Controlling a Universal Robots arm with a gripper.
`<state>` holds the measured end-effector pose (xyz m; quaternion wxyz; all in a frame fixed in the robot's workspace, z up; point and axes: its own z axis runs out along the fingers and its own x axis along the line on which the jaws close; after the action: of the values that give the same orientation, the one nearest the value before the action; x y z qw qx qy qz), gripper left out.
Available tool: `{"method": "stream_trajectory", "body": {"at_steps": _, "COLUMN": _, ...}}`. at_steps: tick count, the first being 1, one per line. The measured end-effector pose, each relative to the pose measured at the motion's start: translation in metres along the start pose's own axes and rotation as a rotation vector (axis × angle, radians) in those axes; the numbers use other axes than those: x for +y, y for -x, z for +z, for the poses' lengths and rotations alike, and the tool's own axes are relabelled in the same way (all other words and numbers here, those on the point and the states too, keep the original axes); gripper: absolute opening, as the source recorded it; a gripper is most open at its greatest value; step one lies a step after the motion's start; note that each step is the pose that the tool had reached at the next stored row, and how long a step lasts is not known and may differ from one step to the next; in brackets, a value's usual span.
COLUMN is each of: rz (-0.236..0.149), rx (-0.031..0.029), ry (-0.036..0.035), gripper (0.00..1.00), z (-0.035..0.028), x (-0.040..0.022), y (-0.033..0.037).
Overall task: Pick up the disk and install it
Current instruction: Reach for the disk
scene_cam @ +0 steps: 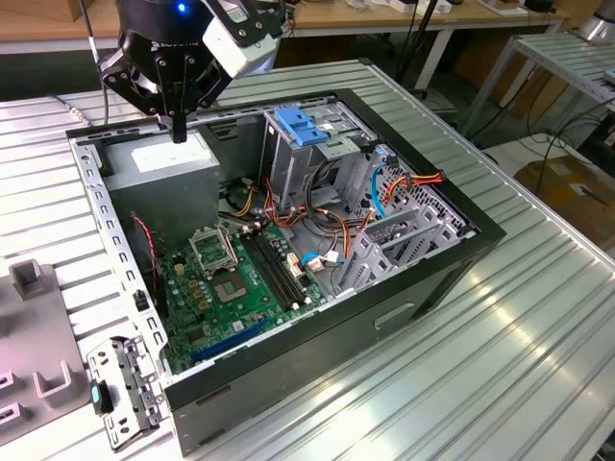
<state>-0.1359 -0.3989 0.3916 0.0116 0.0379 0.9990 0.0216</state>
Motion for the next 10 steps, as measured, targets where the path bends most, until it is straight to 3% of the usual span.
{"method": "stream_trajectory", "body": {"at_steps": 10, "rz": 0.000, "rx": 0.0011, "ry": -0.0001, "gripper": 0.11, "z": 0.0010, "x": -0.0004, "y": -0.0045}}
